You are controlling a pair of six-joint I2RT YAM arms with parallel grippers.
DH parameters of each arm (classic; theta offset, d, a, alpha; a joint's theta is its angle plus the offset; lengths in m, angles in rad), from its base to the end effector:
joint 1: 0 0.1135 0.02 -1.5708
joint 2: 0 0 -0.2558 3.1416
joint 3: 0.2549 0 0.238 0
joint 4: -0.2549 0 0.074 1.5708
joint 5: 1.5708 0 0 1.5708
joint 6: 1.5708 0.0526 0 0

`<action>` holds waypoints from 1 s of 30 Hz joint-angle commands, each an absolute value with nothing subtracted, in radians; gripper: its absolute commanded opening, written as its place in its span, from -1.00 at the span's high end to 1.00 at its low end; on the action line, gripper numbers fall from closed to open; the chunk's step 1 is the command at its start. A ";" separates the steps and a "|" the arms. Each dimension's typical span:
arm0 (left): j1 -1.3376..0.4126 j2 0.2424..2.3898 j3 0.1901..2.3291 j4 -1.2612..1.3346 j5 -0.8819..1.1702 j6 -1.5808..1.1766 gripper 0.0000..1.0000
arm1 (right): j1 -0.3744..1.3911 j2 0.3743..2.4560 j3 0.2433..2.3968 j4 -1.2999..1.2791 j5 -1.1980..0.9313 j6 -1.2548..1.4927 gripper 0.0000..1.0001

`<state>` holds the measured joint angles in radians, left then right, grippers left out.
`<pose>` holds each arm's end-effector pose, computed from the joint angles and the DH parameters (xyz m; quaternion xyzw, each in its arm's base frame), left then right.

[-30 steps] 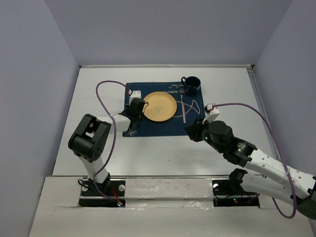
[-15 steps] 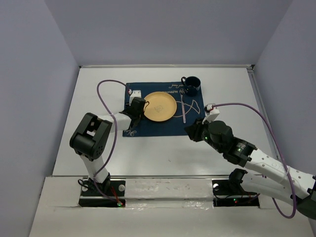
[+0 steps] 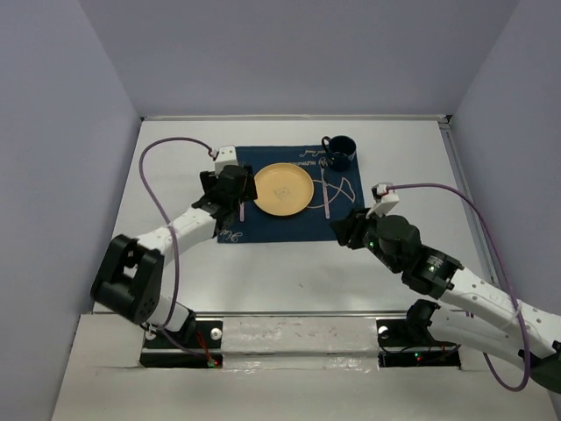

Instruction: Set the dinner table for one person

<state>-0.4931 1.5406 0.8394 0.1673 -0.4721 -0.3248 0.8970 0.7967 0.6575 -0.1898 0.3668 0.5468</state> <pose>0.3029 -0.1356 0.2050 -0.0445 0.8513 -0.0052 0.5228 0.1358 0.1399 0.2841 -0.0348 0.8060 0.2667 0.5273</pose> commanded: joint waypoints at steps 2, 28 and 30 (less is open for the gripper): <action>-0.515 1.266 0.819 0.199 -0.506 -0.357 -0.98 | 0.900 0.712 0.726 -0.178 0.469 0.532 -0.10; -0.518 0.663 0.804 0.164 -0.063 -0.224 -0.98 | 0.900 0.359 0.680 -0.255 0.946 0.459 -0.99; -0.518 0.664 0.808 0.158 -0.058 -0.215 -0.98 | 0.900 0.418 0.681 -0.204 0.942 0.446 -0.99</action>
